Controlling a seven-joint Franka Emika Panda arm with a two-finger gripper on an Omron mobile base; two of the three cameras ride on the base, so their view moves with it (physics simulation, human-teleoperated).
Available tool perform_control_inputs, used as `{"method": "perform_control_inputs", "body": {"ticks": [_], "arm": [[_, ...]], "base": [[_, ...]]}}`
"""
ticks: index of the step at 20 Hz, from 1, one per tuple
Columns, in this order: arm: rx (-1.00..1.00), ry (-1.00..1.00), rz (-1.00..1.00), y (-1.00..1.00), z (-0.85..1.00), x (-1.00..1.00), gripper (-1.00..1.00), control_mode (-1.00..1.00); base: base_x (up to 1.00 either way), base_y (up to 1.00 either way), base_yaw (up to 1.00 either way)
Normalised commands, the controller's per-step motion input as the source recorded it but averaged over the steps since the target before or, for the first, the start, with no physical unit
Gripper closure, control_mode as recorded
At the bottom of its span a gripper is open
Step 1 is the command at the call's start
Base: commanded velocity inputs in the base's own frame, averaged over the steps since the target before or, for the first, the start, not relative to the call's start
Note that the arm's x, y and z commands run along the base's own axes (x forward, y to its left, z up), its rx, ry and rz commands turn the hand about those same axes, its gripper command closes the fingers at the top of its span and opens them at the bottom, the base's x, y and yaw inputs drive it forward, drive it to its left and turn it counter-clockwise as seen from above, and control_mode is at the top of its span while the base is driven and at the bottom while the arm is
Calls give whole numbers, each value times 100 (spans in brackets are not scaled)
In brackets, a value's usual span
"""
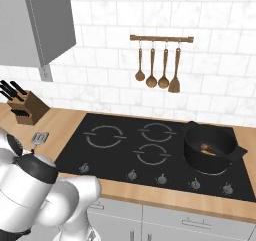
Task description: Put the squash and mushroom in the pot. Retrieve the spatula and lightly stir the vegetables in the pot.
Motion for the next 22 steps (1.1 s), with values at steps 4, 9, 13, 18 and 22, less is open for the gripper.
{"method": "perform_control_inputs", "body": {"ticks": [4,9,13,18,22], "arm": [[-2,0,2,16,-18,26,-100,-100],[-5,4,3,42,-18,25,-100,-100],[-6,5,2,35,-22,19,-100,-100],[-4,4,0,11,-28,7,-100,-100],[0,1,0,0,-26,0,100,-100]], "base": [[0,0,0],[0,0,0],[0,0,0],[0,0,0],[0,0,0]]}}
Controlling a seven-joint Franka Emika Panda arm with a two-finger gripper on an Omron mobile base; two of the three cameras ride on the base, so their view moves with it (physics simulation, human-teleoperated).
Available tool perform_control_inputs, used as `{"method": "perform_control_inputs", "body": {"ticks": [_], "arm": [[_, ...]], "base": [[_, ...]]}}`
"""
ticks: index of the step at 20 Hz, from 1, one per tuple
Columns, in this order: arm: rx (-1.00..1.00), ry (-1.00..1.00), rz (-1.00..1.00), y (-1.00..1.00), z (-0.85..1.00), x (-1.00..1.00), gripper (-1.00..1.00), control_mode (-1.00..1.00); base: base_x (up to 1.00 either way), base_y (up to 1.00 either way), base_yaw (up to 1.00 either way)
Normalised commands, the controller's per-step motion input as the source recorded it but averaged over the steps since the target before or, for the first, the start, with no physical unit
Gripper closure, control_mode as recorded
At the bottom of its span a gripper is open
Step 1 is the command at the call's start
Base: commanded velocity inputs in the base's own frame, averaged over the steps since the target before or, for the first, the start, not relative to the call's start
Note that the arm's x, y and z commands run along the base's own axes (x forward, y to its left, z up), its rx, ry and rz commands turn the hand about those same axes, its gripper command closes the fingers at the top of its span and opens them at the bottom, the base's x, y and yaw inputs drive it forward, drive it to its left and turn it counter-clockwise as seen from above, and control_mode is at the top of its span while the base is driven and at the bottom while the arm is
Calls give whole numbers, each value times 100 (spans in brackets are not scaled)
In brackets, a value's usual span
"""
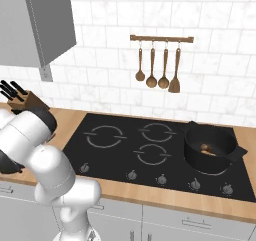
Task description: Put the squash and mushroom in the pot. Retrieve the spatula and lightly stir the vegetables in the pot.
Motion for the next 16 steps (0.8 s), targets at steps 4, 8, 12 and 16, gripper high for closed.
{"method": "perform_control_inputs", "body": {"ticks": [4,8,12,16], "arm": [[0,0,0,-1,-4,0,100,-100],[0,-2,0,-10,6,-1,100,-100],[1,-11,0,-25,58,-32,100,-100],[15,-15,-1,-46,100,-61,100,-100]], "base": [[0,0,0],[0,0,0],[0,0,0],[0,0,0]]}}
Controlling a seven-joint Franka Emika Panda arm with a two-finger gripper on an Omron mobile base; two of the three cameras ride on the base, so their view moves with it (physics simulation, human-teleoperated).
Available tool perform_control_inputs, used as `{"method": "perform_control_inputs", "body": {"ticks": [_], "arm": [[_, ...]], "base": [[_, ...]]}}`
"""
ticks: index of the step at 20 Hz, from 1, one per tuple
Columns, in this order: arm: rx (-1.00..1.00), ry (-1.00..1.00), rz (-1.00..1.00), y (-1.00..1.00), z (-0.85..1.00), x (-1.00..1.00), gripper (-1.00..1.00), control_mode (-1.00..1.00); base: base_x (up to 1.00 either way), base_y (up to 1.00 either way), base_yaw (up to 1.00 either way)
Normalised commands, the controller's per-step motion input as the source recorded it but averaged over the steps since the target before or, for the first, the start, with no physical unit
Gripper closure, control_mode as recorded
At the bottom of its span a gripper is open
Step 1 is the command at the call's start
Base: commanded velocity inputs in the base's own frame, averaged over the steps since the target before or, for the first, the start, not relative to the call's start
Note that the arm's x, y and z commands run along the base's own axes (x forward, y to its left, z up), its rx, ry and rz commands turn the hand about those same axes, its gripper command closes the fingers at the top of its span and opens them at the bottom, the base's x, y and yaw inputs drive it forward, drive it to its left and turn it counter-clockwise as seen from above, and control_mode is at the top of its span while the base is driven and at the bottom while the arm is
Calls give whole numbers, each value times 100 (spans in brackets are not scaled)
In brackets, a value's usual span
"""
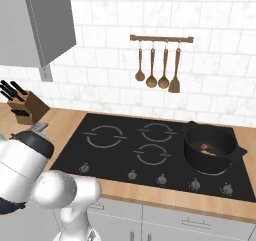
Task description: Put the squash and mushroom in the pot. Retrieve the spatula and lightly stir the vegetables in the pot.
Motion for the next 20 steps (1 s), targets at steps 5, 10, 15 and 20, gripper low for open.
{"method": "perform_control_inputs", "body": {"ticks": [5,10,15,20], "arm": [[33,-2,-11,-57,100,-30,100,-100],[42,9,-25,-75,100,-1,100,-100],[52,26,-40,-89,100,0,100,-100],[51,33,-47,-85,63,0,100,-100]], "base": [[0,0,0],[0,0,0],[0,0,0],[0,0,0]]}}
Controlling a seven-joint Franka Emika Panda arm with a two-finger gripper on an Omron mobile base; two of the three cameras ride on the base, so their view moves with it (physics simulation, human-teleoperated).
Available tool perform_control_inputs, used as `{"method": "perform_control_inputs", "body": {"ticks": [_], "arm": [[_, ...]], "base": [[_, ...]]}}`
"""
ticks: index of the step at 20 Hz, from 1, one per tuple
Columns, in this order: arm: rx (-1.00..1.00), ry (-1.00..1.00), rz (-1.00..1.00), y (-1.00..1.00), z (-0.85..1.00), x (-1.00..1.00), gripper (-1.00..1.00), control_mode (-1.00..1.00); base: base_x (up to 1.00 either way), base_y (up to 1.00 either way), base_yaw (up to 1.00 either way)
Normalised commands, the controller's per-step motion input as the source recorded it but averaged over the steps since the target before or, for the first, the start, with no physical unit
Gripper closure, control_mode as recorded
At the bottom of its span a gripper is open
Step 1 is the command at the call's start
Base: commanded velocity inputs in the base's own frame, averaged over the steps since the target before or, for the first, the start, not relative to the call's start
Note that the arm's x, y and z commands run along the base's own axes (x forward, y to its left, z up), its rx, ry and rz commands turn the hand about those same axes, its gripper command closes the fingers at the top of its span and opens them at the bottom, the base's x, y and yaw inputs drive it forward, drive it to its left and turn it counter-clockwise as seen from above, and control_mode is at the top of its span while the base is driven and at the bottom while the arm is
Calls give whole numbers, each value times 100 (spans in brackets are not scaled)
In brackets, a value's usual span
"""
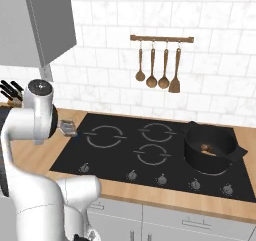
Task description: Put the squash and mushroom in the pot. Retrieve the spatula and lightly stir the vegetables in the pot.
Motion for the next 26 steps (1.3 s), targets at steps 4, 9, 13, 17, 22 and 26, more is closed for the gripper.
{"method": "perform_control_inputs", "body": {"ticks": [4,9,13,17,22,26], "arm": [[42,27,-51,-64,6,6,100,-100],[28,17,-50,-37,2,36,100,-100],[14,9,-38,-28,18,59,100,-100],[17,13,-24,-37,33,29,100,-100],[7,3,-9,-17,28,-3,100,100],[0,0,0,0,0,0,100,100]], "base": [[0,0,0],[0,0,0],[0,0,0],[0,0,0],[-10,-19,-5],[-21,-81,-10]]}}
